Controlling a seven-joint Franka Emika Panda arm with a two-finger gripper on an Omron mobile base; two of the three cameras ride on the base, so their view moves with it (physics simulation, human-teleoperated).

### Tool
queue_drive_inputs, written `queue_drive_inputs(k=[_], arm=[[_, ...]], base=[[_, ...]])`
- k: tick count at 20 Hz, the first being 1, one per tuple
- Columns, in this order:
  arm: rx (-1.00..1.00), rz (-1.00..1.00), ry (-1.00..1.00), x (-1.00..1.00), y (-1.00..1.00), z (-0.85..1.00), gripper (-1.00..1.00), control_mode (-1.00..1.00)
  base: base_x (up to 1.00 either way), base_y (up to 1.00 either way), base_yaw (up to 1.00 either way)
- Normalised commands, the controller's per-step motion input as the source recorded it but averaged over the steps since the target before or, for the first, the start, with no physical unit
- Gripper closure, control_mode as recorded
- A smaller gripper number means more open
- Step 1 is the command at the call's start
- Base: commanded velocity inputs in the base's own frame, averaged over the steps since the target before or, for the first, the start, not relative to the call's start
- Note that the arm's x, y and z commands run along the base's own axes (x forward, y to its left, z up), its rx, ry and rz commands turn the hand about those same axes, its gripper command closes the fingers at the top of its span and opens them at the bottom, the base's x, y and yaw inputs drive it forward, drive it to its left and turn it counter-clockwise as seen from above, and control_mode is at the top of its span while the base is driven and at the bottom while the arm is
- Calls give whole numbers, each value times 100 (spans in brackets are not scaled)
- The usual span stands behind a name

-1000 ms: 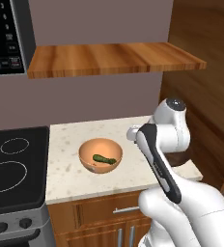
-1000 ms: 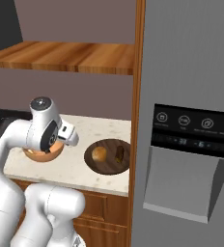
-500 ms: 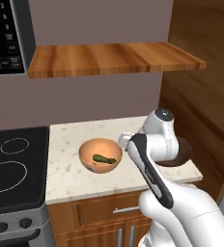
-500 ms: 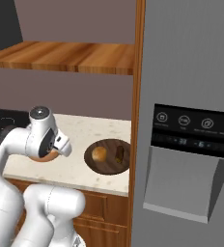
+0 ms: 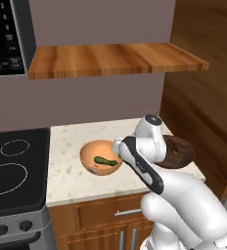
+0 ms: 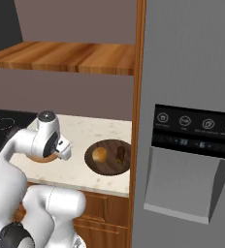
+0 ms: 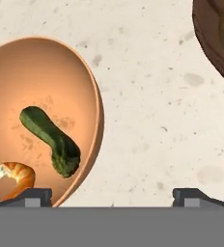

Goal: Place the bowl containing the squash and shrimp in the microwave. Close the microwave door and press the start button to microwave the meal.

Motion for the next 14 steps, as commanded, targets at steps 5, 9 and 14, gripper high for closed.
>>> queue_drive_inputs(k=[5,9,14], arm=[[0,0,14,41,16,-29,-100,-100],[0,0,10,37,12,-27,-100,-100],[0,0,7,32,10,-29,-100,-100]], base=[[0,0,0],[0,0,0],[0,0,0]])
